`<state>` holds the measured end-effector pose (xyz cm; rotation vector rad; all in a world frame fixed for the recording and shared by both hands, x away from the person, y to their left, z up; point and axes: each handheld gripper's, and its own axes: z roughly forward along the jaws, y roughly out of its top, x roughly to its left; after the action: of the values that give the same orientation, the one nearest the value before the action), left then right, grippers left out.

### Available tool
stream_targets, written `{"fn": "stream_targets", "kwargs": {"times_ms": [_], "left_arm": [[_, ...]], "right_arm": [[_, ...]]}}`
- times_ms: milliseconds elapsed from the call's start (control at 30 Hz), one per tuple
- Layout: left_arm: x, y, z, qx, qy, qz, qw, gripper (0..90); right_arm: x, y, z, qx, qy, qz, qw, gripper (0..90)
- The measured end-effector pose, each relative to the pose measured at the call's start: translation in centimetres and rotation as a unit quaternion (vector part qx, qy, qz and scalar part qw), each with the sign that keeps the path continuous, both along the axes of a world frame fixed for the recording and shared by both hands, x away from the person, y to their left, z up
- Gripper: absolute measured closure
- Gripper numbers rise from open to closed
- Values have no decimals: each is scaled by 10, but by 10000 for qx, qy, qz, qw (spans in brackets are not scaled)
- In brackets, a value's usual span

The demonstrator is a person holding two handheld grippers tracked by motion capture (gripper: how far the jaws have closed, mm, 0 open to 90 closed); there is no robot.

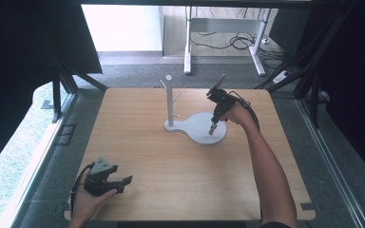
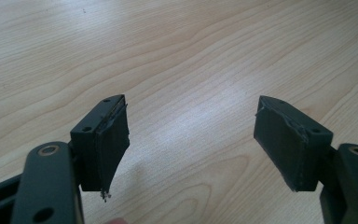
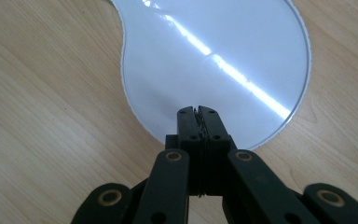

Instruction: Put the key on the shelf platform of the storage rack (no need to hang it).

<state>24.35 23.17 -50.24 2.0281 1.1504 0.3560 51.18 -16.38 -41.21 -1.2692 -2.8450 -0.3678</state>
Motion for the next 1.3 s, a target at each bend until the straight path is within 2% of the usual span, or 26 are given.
{"fn": "stream_targets", "kwargs": {"times_ms": [200, 433, 633, 867, 1300], "left_arm": [[0, 1, 0, 8, -9, 10, 10000, 266], [0, 0, -1, 8, -6, -18, 10000, 266], [0, -1, -1, 15, 6, -10, 10000, 266], [0, -2, -2, 54, 21, -55, 10000, 266], [0, 0, -1, 33, 11, -19, 10000, 266]], "right_arm": [[9, 8, -3, 5, -27, -43, 10000, 897], [14, 13, -18, 3, -19, -130, 9999, 897], [17, 11, -26, 42, -29, -170, 9998, 896], [21, 7, -38, 117, -128, -367, 9992, 895], [25, 10, -57, 35, -176, -453, 9988, 886]]}}
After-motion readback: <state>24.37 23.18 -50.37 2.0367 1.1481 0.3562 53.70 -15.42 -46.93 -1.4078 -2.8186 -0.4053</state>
